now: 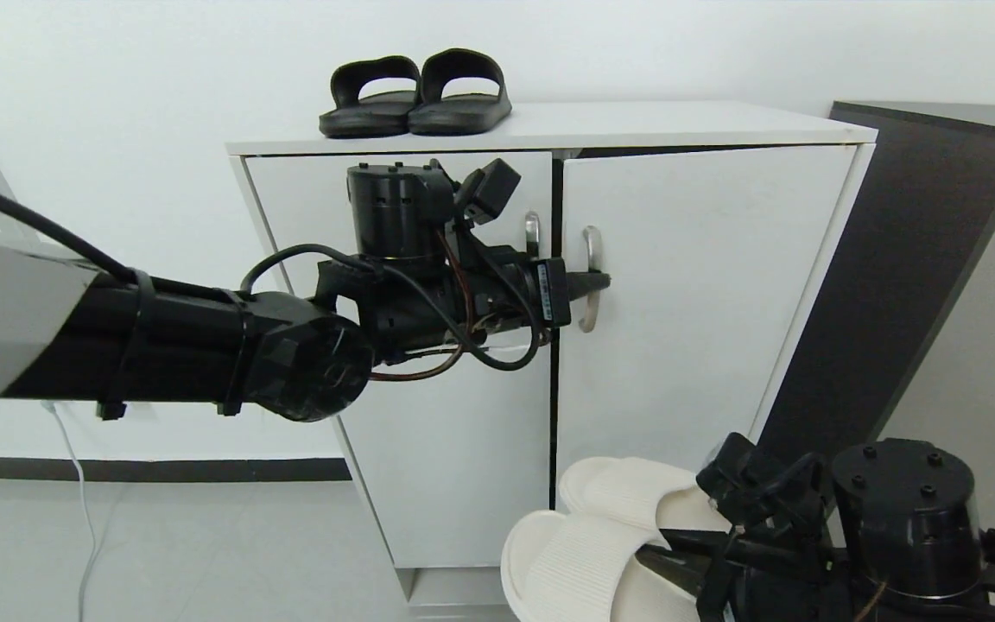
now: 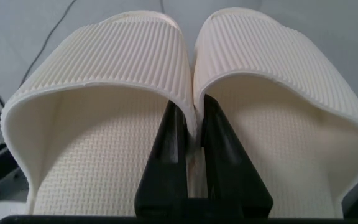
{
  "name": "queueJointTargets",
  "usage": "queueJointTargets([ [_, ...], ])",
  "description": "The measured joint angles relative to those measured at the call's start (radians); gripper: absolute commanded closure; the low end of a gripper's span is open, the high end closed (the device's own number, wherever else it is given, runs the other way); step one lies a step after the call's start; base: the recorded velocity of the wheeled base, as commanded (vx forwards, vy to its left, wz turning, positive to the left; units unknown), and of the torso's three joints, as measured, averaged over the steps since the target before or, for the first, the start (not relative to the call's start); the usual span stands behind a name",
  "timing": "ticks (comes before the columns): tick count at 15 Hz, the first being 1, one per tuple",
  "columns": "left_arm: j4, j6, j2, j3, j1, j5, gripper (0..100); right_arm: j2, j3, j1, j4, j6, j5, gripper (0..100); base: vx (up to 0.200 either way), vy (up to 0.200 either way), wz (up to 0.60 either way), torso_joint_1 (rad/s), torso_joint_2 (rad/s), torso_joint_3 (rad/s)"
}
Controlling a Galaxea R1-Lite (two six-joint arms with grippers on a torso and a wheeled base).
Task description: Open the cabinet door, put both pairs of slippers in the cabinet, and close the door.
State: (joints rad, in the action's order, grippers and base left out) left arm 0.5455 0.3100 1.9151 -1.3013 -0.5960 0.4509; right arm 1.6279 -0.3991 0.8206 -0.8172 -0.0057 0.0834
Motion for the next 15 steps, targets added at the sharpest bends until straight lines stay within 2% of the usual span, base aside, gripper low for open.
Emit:
queueJointTargets([
  [5, 0.031, 0.001, -0.127, 0.157, -0.052, 0.0, 100, -0.03, 0.061, 0.004, 0.0, -0.076, 0.06, 100, 0.0, 0.0, 0.0, 0.0, 0.0, 0.0],
  [7, 0.032, 0.002, -0.187, 0.221, -0.056, 0.001, 100, -0.034, 0.069, 0.008, -0.001, -0.078, 0.063, 100, 0.0, 0.0, 0.0, 0.0, 0.0, 0.0],
  [9, 0.032, 0.013, -0.228, 0.264, -0.037, 0.004, 100, -0.035, 0.078, 0.024, -0.002, -0.078, 0.07, 100, 0.0, 0.0, 0.0, 0.0, 0.0, 0.0],
  [12, 0.033, 0.078, -0.227, 0.249, -0.01, 0.007, 100, -0.036, 0.101, 0.052, -0.021, -0.078, 0.074, 100, 0.0, 0.0, 0.0, 0.0, 0.0, 0.0],
  [15, 0.034, 0.086, -0.171, 0.188, -0.011, 0.008, 100, -0.036, 0.11, 0.061, -0.023, -0.078, 0.073, 100, 0.0, 0.0, 0.0, 0.0, 0.0, 0.0],
])
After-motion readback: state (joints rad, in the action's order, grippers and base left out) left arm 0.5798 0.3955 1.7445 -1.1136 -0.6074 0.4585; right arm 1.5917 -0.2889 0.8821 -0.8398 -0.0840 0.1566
